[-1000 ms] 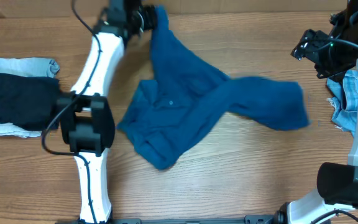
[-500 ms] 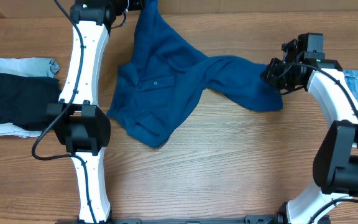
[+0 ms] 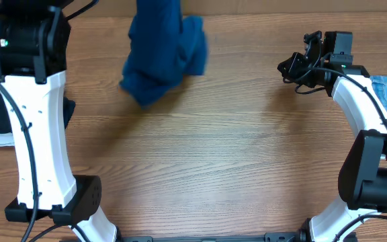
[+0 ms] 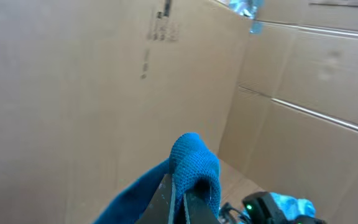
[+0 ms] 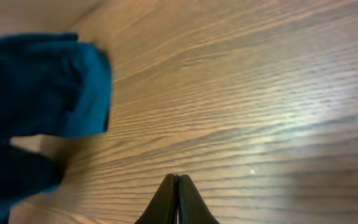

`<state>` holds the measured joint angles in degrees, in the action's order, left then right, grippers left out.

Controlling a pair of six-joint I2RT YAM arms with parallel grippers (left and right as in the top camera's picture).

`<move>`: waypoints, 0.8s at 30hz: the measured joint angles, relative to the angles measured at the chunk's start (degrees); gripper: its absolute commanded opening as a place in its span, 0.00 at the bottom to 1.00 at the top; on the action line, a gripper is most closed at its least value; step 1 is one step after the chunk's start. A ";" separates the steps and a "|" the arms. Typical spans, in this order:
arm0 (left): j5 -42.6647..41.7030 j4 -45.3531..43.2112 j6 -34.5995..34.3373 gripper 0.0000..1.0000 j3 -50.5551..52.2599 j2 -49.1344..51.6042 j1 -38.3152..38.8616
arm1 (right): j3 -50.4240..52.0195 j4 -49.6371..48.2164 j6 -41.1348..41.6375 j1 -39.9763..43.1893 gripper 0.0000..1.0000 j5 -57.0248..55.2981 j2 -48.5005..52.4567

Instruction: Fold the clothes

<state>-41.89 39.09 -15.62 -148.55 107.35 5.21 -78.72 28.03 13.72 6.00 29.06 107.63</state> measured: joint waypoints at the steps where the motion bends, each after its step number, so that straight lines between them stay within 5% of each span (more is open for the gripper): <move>1: -0.87 0.04 -0.02 0.04 0.00 0.00 0.00 | 0.00 -0.07 0.00 0.00 0.04 0.83 0.00; 6: -6.71 -3.13 -0.22 0.04 0.02 0.57 -0.07 | 0.00 0.00 0.00 0.00 0.06 4.22 0.00; 17: -33.59 -38.58 -6.71 0.04 0.11 -0.35 -0.11 | -0.02 2.51 -1.09 -0.04 0.05 9.75 -0.22; 21: -31.89 -34.25 -9.38 0.04 0.02 -4.13 -0.81 | -0.02 2.62 -1.60 -0.11 0.05 10.47 -4.98; 24: -16.06 -18.18 -8.11 0.04 -0.37 -8.07 -2.51 | -0.13 3.58 -1.75 -0.09 0.05 10.58 -9.53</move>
<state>-57.95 20.91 -23.73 -148.92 99.29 2.70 -78.85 31.62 11.97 5.91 39.64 98.10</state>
